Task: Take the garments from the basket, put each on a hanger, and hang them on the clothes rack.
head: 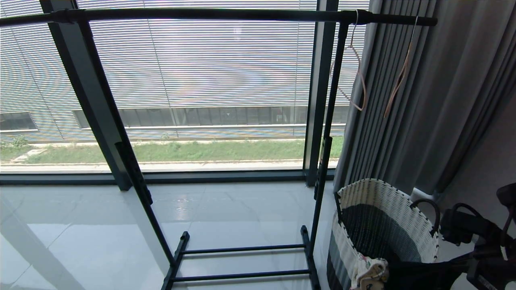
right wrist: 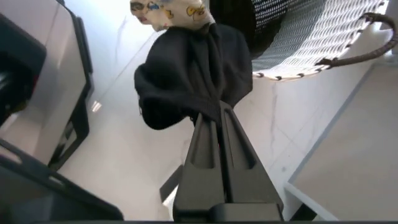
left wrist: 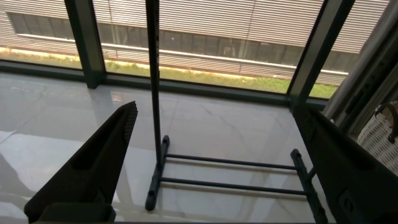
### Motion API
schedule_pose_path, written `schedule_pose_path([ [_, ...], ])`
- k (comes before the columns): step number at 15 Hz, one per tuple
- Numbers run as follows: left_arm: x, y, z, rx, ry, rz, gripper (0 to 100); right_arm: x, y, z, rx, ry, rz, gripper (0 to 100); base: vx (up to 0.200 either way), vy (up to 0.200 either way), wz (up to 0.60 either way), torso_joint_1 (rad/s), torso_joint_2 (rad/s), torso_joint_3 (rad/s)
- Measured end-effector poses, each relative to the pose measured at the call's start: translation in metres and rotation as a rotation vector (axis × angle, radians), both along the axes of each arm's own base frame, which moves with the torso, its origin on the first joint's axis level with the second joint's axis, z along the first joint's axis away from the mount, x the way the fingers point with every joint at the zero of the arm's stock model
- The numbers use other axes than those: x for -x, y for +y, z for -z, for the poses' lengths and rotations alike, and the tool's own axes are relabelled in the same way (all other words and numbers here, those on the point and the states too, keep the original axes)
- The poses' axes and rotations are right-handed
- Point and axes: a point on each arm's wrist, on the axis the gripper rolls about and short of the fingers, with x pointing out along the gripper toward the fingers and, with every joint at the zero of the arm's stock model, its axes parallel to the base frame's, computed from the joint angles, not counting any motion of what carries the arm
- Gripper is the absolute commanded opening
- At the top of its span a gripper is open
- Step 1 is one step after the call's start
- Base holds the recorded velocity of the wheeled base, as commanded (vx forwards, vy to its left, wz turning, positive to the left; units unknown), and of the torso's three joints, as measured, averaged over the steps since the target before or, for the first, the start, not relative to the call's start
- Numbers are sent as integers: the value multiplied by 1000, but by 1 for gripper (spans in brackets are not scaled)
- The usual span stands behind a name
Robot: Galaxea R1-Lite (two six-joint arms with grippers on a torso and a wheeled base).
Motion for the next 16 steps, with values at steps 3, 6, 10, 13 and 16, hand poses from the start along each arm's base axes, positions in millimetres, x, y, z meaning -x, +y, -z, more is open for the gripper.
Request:
schedule_pose_path([
  [3,0,0,0,3,-1,0,100,30,-1,-58,-76,-160,45,0,0,0,0,0,0,0],
  [6,0,0,0,-2,0,1,100,51,-2,-78,-97,-269,43,0,0,0,0,0,0,0],
  [10,0,0,0,-2,0,1,100,59,0,-84,-106,-308,15,0,-200,0,0,1,5,-1],
  [13,0,0,0,1,0,0,100,59,1,-84,-108,-310,4,0,-200,0,0,-2,-1,4],
  [16,0,0,0,1,0,1,100,59,3,-84,-110,-305,-8,0,-200,0,0,-1,1,4],
])
